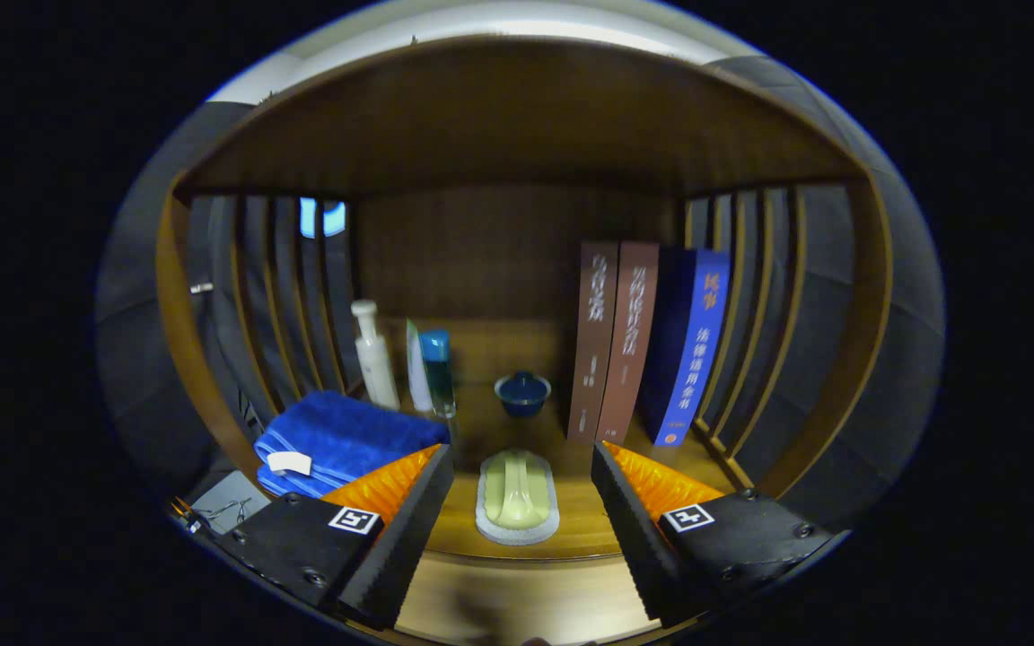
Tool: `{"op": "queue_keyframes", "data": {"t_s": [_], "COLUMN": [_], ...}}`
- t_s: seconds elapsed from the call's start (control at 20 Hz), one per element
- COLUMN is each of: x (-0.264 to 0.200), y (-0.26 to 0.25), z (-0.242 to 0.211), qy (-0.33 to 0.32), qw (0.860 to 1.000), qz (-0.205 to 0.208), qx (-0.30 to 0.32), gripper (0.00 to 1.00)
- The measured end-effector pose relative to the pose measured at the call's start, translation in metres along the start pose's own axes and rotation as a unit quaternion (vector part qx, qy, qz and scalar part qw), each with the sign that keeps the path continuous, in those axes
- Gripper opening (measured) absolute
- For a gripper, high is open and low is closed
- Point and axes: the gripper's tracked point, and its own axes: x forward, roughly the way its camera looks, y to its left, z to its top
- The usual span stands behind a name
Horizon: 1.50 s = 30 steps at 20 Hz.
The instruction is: Pull open the drawer, take out the items inside it, and place them on the countertop above the cabinet.
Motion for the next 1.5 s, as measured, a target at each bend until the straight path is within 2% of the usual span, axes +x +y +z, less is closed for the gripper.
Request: {"op": "queue_keyframes", "data": {"t_s": [0.1, 0.35, 0.5, 0.65, 1.05, 1.25, 1.5], "x": [-0.035, -0.121, -0.161, -0.186, -0.193, -0.193, -0.179], "y": [-0.001, -0.002, -0.007, -0.008, -0.004, 0.013, 0.021], "z": [0.017, 0.014, -0.008, -0.053, -0.172, -0.205, -0.241], "qy": [-0.059, -0.112, -0.130, -0.112, -0.058, -0.067, -0.041], "qw": [0.998, 0.993, 0.991, 0.993, 0.997, 0.997, 0.999], "qz": [-0.005, -0.023, -0.038, -0.038, -0.042, -0.025, -0.015], "qx": [-0.004, 0.006, -0.010, 0.001, 0.012, 0.013, 0.020], "gripper": [0.98, 0.99, 0.99, 0.99, 1.00, 1.00, 1.00]}}
